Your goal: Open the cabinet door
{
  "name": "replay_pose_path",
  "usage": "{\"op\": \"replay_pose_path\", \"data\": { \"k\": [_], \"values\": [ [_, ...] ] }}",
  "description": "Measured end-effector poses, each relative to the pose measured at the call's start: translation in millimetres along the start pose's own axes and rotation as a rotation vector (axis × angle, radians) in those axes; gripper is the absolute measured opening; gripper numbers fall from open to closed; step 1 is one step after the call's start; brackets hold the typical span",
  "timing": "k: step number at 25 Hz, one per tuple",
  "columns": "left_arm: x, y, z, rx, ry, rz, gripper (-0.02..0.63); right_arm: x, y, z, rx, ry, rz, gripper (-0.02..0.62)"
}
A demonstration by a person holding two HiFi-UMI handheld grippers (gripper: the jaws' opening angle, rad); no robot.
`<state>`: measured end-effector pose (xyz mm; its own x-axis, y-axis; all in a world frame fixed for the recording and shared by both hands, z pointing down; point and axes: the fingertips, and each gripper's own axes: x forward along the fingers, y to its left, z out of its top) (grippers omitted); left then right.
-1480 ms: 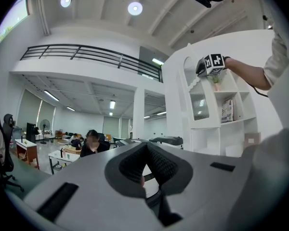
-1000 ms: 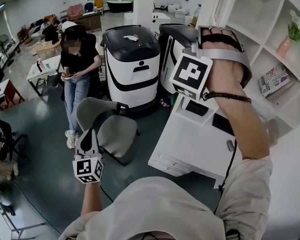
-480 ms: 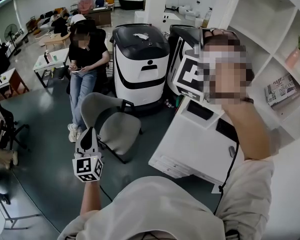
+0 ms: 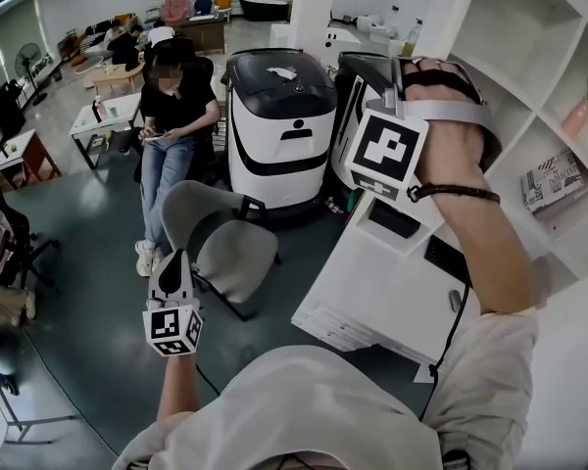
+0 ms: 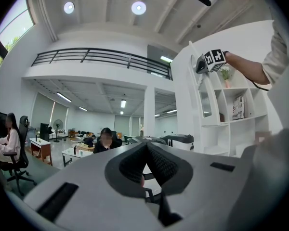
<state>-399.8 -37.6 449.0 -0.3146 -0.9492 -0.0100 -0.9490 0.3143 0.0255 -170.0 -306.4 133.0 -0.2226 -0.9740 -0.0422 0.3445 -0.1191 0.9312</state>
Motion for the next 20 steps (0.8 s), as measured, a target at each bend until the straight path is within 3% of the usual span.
{"op": "replay_pose_path", "data": {
  "k": [3, 5, 7, 9, 20],
  "values": [
    [0.1, -3.8, 0.2, -0.001, 0.001, -0.008, -0.002, -1.3, 1.6, -1.2, 0.003, -0.005, 0.009, 0.023],
    [1.4, -7.9, -0.1, -0.002, 0.0, -0.016, -0.002, -1.6, 4.3, -4.8, 0.008, -0.003, 0.031, 0.109],
    [3.0, -12.5, -0.7, -0.003, 0.0, -0.025, -0.002, -3.2, 6.8, -6.4, 0.019, -0.01, 0.054, 0.129],
    [4.4, -15.5, -1.9, -0.007, 0.001, -0.032, -0.002, -6.0, 9.2, -5.2, 0.025, -0.021, 0.072, 0.21],
    [16.2, -30.1, -3.6, -0.009, 0.002, -0.082, -0.002, -28.1, -0.5, -0.8, 0.062, -0.096, 0.041, 0.196]
  ]
}}
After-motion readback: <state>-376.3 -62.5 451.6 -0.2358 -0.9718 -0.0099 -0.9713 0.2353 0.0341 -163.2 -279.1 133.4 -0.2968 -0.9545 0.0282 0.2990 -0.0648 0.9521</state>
